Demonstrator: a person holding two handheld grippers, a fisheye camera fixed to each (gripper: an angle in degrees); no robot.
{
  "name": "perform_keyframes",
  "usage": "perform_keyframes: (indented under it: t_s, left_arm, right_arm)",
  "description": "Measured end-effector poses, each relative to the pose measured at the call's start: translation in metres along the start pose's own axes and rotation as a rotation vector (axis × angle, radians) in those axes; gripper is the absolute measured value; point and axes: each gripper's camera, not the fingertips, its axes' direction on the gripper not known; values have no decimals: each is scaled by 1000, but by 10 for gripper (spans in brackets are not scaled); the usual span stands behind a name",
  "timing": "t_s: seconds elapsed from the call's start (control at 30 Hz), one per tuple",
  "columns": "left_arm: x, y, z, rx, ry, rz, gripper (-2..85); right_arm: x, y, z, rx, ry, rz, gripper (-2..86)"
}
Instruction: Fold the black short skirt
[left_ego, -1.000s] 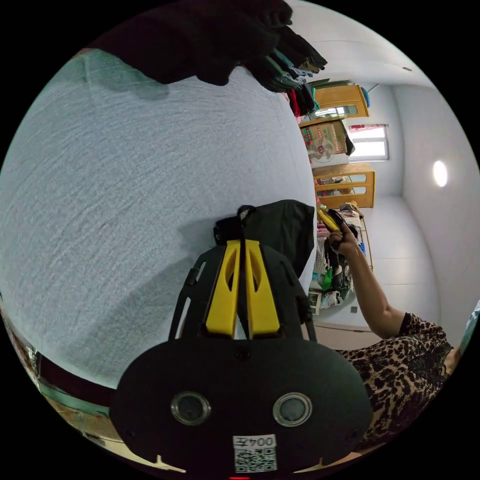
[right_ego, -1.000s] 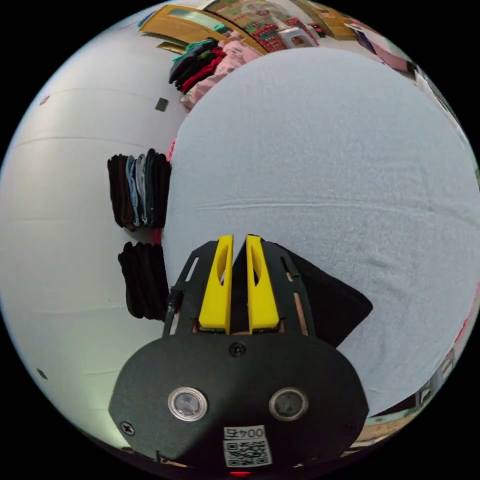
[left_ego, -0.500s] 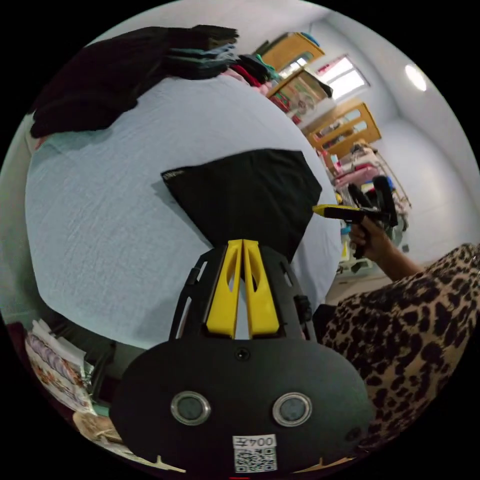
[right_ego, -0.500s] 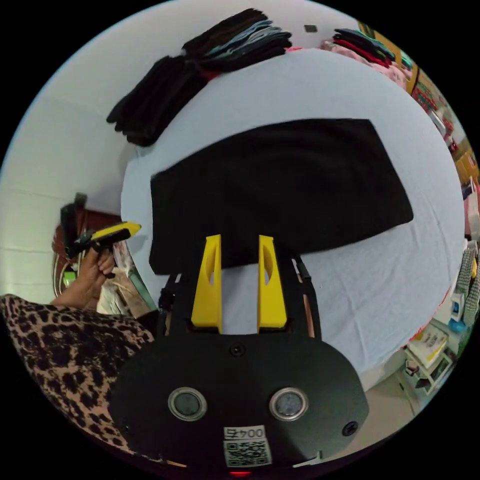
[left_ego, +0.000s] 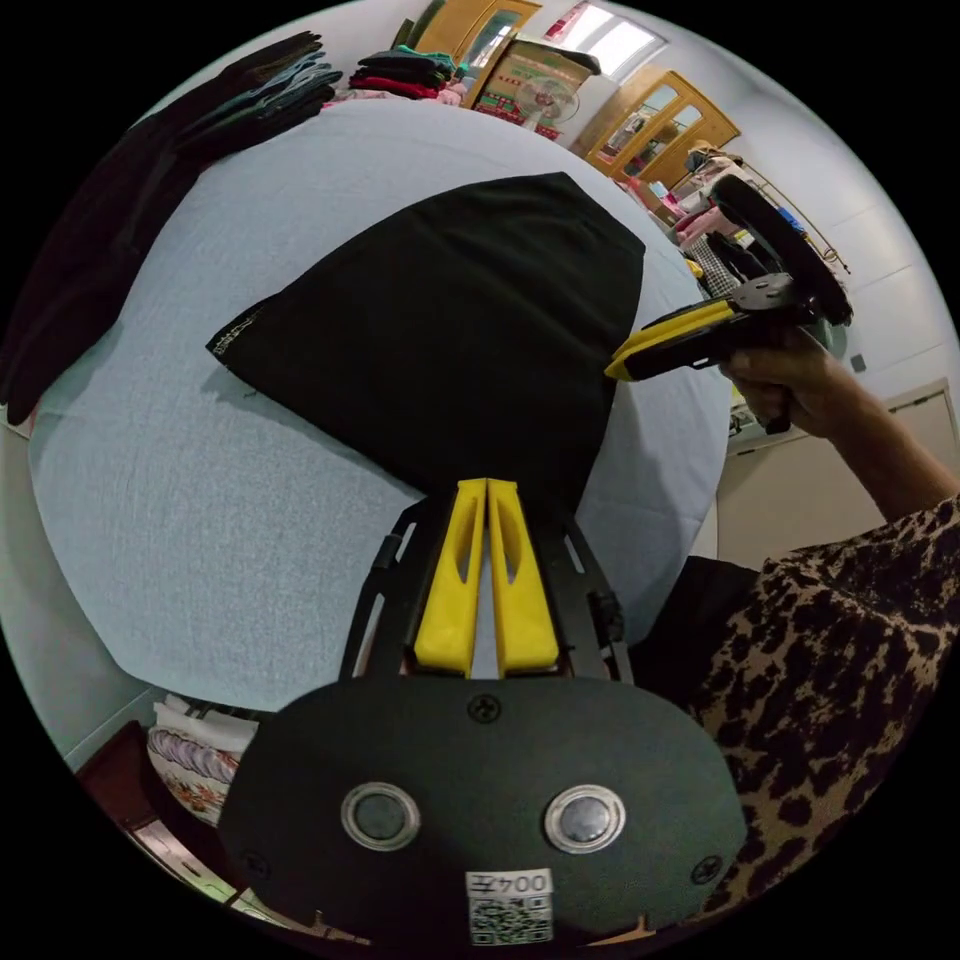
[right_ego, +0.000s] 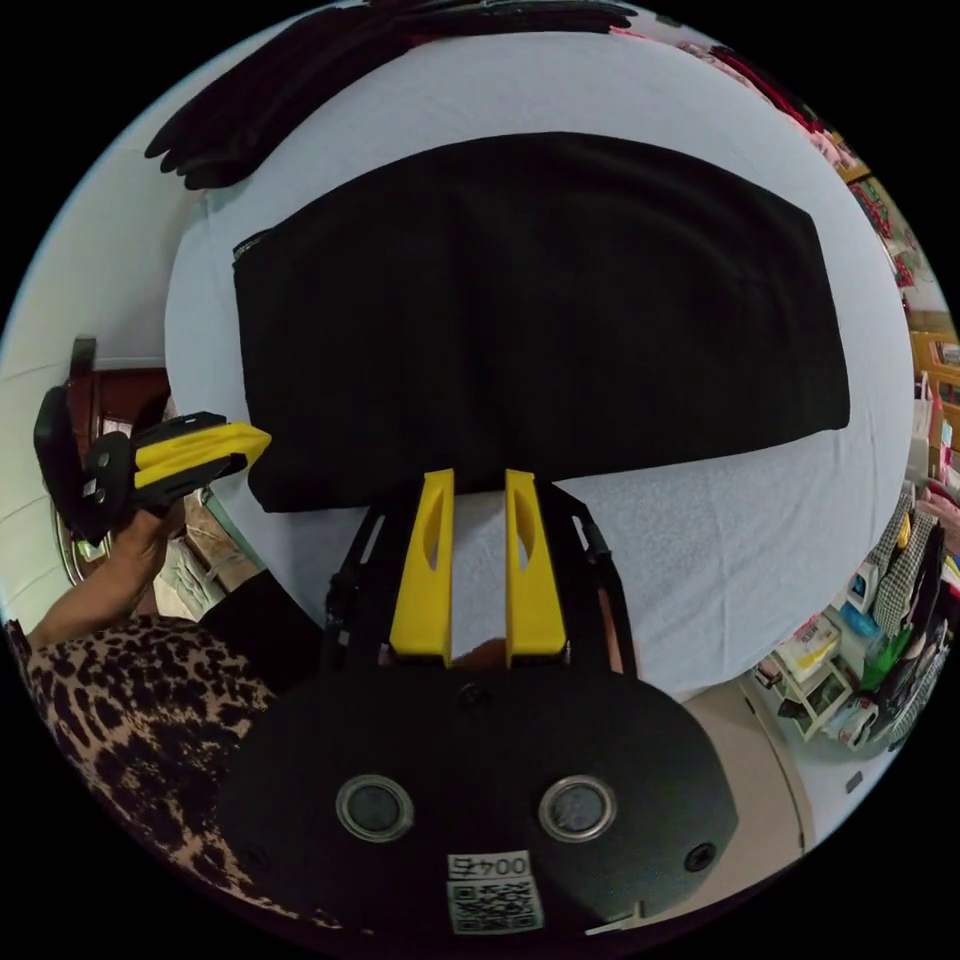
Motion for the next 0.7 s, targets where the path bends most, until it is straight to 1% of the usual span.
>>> perform_keyframes:
  t_s: [0.1,0.23,0.3,0.37,0.47,0.6,0.7]
  left_arm:
    - [2,-7,4,-12,9,8,3]
    - [1,-16,7,-32,29,-15,3]
    - [3,-20,9,-39,20,-18,3]
    - [7,-25,10,-49,-2,-29,3]
    - [11,-32,12,-70,-25,-70,2]
    - [19,-42,14,-106,-74,-60,1]
    - [17,-48,14,-125,-74,-83,1]
  right_arm:
    - [-16,-10,4,-28,-5,32,83]
    - [-48,-19,12,-57,78,-34,75]
    - [-63,-23,16,-72,120,-71,74]
    - [-84,-24,22,-79,192,-185,74]
    - [-99,-23,27,-66,209,-258,75]
    - [-111,-20,32,-64,212,-342,74]
    - [-118,-23,37,-99,197,-375,71]
